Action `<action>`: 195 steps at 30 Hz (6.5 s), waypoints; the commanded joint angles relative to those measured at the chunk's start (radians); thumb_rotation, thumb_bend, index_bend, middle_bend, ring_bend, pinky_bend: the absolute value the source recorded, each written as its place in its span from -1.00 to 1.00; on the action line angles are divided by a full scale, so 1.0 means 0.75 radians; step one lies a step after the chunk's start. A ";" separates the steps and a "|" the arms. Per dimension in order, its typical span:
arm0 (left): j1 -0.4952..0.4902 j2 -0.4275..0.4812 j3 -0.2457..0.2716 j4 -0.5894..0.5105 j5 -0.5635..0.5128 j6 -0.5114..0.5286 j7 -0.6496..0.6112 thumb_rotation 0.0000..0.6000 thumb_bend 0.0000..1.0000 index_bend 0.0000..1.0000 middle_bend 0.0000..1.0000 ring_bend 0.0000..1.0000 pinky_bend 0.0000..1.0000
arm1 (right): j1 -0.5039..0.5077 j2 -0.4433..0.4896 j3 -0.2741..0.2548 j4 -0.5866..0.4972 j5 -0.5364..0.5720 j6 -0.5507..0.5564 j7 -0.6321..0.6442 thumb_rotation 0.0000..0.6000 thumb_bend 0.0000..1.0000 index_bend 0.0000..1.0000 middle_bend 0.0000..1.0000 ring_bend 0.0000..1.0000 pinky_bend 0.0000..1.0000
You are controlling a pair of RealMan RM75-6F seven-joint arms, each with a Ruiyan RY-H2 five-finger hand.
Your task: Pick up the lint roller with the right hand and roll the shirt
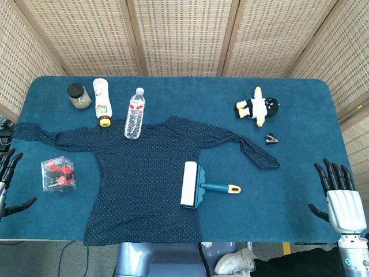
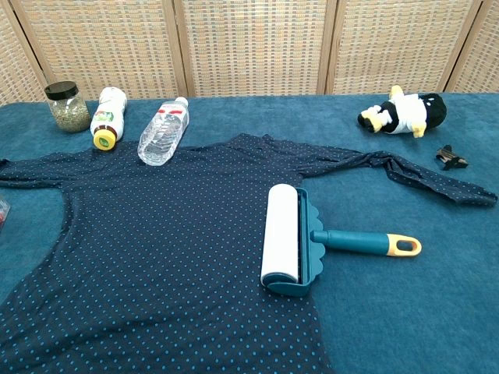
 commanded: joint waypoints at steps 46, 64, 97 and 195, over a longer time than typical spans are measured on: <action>-0.068 0.006 -0.039 0.026 -0.139 -0.154 -0.021 1.00 -1.00 -1.00 -1.00 -1.00 -1.00 | 0.885 -0.588 0.146 -0.255 1.199 -0.494 -1.061 1.00 -0.18 -0.28 1.00 1.00 1.00; -0.073 0.014 -0.040 0.029 -0.147 -0.162 -0.041 1.00 -1.00 -1.00 -1.00 -1.00 -1.00 | 0.943 -0.704 0.091 -0.156 1.228 -0.428 -1.079 1.00 -0.15 -0.24 1.00 1.00 1.00; -0.090 0.031 -0.042 0.043 -0.173 -0.207 -0.100 1.00 -1.00 -1.00 -1.00 -1.00 -1.00 | 1.021 -0.626 0.164 -0.184 1.210 -0.474 -1.078 1.00 0.91 0.57 1.00 1.00 1.00; -0.153 0.067 -0.063 0.155 -0.265 -0.380 -0.342 1.00 -1.00 -1.00 -1.00 -1.00 -1.00 | 1.939 -1.283 0.537 0.455 2.050 -0.214 -2.225 1.00 1.00 0.68 1.00 1.00 1.00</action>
